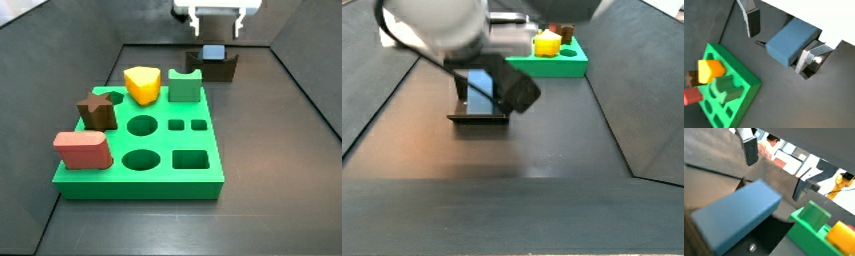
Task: Pick up the rectangle object. Move up. Place the rectangle object on the fixture. Regrasp the rectangle object. Move to above the board. Insert the rectangle object.
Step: Regrasp the rectangle object.
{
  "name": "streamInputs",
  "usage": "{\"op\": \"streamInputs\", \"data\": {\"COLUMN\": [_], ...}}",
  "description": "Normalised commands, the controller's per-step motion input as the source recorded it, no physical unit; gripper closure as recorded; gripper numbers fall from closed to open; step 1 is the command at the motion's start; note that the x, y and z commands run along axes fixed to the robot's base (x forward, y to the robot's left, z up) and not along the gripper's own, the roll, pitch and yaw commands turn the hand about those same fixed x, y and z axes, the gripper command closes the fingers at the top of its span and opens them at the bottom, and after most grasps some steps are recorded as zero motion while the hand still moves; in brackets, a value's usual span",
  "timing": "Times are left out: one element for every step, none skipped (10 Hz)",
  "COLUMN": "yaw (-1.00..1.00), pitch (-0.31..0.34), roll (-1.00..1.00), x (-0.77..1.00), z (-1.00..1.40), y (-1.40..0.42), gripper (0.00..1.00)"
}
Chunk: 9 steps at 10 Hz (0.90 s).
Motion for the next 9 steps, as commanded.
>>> {"op": "streamInputs", "data": {"yaw": [0.0, -0.01, -0.03, 0.03, 0.03, 0.03, 0.03, 0.03, 0.03], "pitch": [0.088, 0.092, 0.089, 0.063, 0.061, 0.051, 0.043, 0.039, 0.037], "roll": [0.05, 0.05, 0.05, 1.0, 1.0, 1.0, 1.0, 1.0, 1.0], "x": [-0.02, -0.02, -0.02, -0.11, -0.1, -0.11, -0.12, -0.09, -0.05], "z": [0.69, 0.57, 0.32, 0.88, 0.78, 0.65, 0.47, 0.2, 0.05], "y": [0.01, 0.0, 0.01, -0.84, -0.8, -0.68, -0.53, -0.31, -0.15], "gripper": [0.0, 0.0, 0.0, 0.0, 0.0, 0.0, 0.0, 0.0, 0.0]}}
